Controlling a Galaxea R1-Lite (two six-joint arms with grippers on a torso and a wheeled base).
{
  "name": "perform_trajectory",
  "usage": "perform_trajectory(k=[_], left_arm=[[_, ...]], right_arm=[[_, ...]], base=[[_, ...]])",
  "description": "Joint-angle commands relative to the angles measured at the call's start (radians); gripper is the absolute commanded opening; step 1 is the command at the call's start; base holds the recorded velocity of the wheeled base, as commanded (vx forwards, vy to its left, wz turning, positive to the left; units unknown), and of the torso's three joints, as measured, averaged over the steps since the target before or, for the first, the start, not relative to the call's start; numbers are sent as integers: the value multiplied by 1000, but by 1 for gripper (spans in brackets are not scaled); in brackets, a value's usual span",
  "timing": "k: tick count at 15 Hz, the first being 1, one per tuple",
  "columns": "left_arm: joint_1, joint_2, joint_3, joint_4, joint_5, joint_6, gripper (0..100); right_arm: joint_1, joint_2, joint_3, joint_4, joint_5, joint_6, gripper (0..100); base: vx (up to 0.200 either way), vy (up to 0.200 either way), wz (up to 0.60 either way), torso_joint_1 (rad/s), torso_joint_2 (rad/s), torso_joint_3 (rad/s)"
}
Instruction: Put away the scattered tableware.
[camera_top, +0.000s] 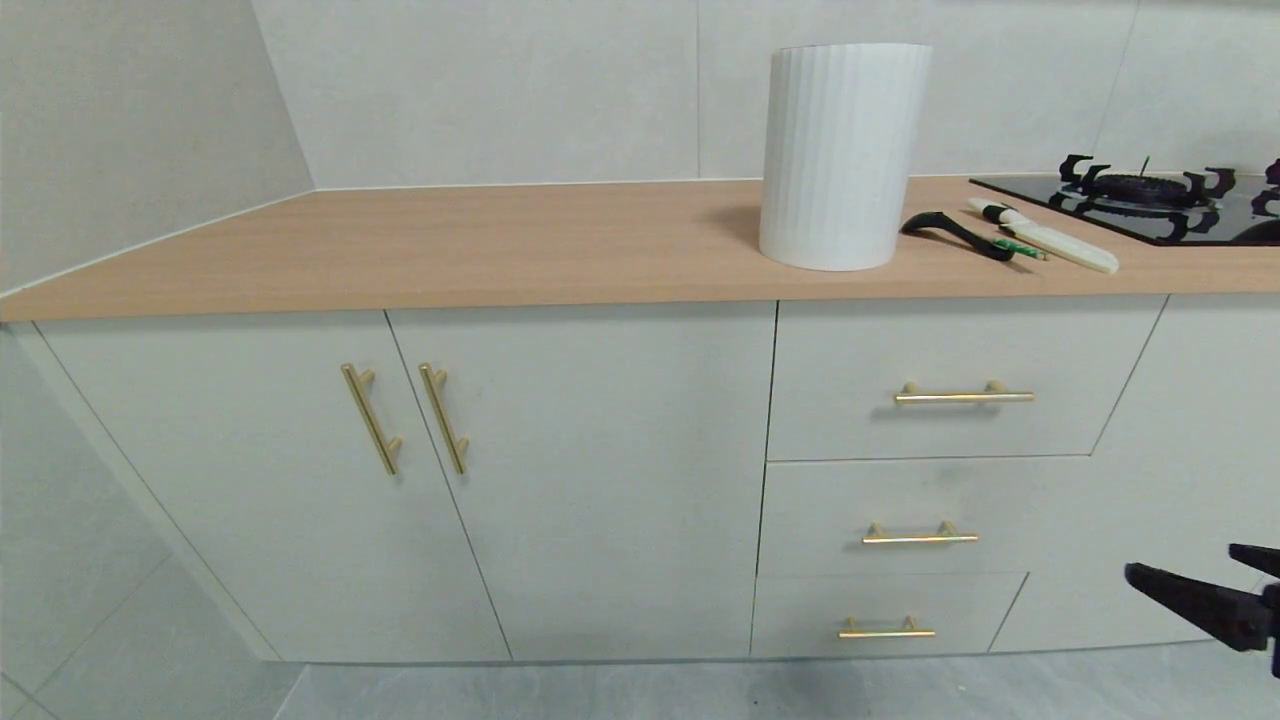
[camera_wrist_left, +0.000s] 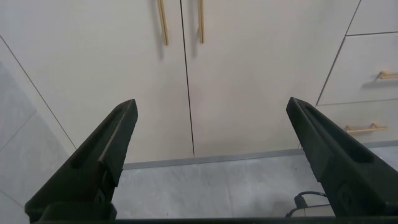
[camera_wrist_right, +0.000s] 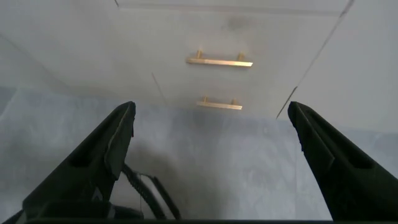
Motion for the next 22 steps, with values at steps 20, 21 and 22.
perform_trajectory(k=[20, 21, 22], left_arm=[[0, 1, 0, 0, 0, 1, 100], [0, 1, 0, 0, 0, 0, 100], [0, 1, 0, 0, 0, 0, 100]], right_arm=[[51, 1074, -194, -672, -180, -8, 100], [51, 1103, -192, -723, -191, -6, 100], [51, 1135, -192, -770, -203, -5, 100]], base=[[0, 0, 0, 0, 0, 0], [0, 0, 0, 0, 0, 0], [0, 0, 0, 0, 0, 0]])
